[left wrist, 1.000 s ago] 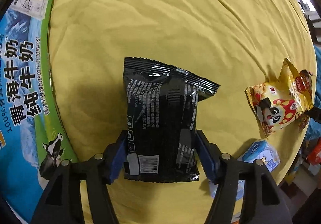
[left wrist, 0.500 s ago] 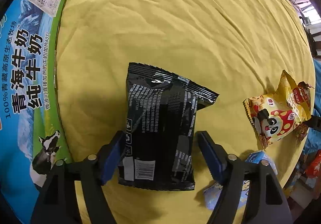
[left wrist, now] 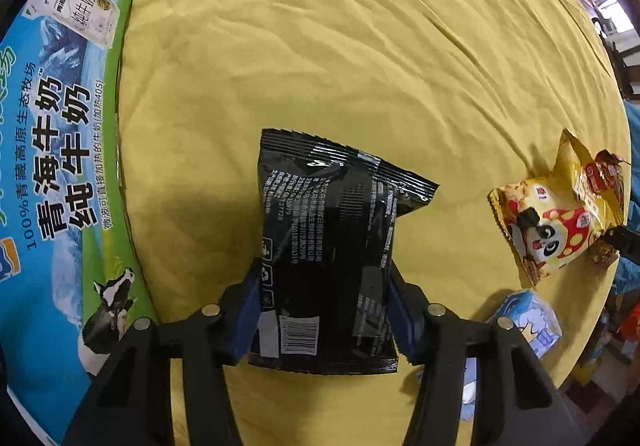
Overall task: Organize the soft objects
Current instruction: 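Carry the black bag and red jacket-print bag with both tools into the box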
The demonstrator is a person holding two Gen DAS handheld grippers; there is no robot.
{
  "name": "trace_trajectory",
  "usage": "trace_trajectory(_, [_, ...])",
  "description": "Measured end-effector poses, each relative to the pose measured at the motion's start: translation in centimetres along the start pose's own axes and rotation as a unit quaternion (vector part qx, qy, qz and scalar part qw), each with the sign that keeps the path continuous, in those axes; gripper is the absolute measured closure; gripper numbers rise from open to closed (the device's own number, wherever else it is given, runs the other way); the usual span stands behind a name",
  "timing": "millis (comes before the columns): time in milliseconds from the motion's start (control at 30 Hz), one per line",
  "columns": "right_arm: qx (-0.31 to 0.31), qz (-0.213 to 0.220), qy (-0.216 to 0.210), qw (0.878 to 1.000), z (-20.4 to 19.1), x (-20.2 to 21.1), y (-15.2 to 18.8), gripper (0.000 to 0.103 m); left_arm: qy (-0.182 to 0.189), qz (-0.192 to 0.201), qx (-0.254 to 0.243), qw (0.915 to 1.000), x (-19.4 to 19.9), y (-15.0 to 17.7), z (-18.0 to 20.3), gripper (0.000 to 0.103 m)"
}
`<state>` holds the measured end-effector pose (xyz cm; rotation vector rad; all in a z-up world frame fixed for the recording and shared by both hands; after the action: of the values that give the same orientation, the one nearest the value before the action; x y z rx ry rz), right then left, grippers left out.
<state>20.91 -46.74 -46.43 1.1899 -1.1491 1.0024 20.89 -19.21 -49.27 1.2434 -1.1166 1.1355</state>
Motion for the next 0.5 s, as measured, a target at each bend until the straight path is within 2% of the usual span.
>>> trace_trajectory(100, [0.003, 0.006, 0.008, 1.000, -0.6, -0.1, 0.6, 0.056, -0.007, 0.013, -0.004, 0.9999, 0.3, 1.0, 0.1, 0.052])
trace_trajectory(167, [0.000, 0.010, 0.007, 1.000, -0.8, 0.0, 1.0, 0.056, -0.012, 0.024, -0.007, 0.9996, 2.3, 2.2, -1.3, 0.052])
trace_trajectory(367, [-0.011, 0.028, 0.001, 1.000, -0.6, 1.5, 2.3, 0.057, -0.021, 0.064, -0.021, 0.9975, 4.8, 2.5, 0.0, 0.053])
trace_trajectory(500, [-0.015, 0.046, -0.005, 0.999, -0.5, 2.8, 3.5, 0.057, -0.008, 0.085, -0.018, 0.9961, 7.4, 3.4, 0.3, 0.053])
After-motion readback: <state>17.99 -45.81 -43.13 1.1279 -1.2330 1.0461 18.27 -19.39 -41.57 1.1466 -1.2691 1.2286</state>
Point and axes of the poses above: each gripper's, at about its wrist camera, not at the fingertips, and x roughly against the way its jaws point, z to its right, y to its underside, the point moved 7 cm from there along -x, roughly the way its jaws point, and after that the axes turned 6 degrees about x, right-handed, at the moved point
